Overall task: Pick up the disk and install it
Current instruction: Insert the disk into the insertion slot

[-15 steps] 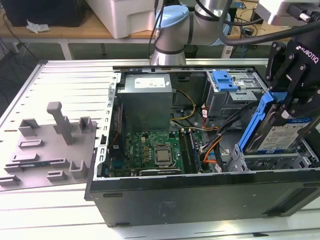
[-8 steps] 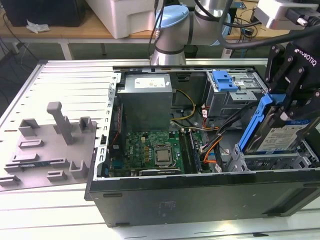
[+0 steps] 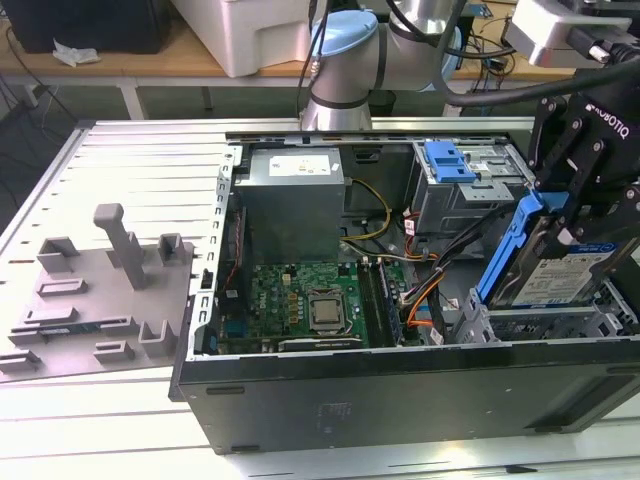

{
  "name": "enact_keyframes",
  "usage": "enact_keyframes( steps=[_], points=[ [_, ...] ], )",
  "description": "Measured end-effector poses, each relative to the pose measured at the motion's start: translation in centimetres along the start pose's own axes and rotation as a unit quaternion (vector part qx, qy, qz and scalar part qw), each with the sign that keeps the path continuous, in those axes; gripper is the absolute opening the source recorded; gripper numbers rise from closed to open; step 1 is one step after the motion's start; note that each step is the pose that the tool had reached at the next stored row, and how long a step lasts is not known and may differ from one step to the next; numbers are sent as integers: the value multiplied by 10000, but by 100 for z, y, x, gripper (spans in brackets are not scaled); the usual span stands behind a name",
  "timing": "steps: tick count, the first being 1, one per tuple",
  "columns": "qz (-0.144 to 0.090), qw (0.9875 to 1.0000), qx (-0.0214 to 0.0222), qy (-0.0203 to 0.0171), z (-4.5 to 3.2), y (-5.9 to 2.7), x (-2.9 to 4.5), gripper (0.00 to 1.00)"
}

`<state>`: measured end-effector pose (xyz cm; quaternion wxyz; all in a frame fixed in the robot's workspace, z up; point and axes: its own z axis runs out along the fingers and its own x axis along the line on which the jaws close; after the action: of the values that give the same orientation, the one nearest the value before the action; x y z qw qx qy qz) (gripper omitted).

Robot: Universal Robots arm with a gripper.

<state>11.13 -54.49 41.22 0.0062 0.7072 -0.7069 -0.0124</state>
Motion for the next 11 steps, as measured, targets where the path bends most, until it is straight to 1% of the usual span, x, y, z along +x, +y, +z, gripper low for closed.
enact_keyframes(
  steps=[11],
  points=[
    [0, 10000, 0, 0, 77, -2, 1, 37]
  ],
)
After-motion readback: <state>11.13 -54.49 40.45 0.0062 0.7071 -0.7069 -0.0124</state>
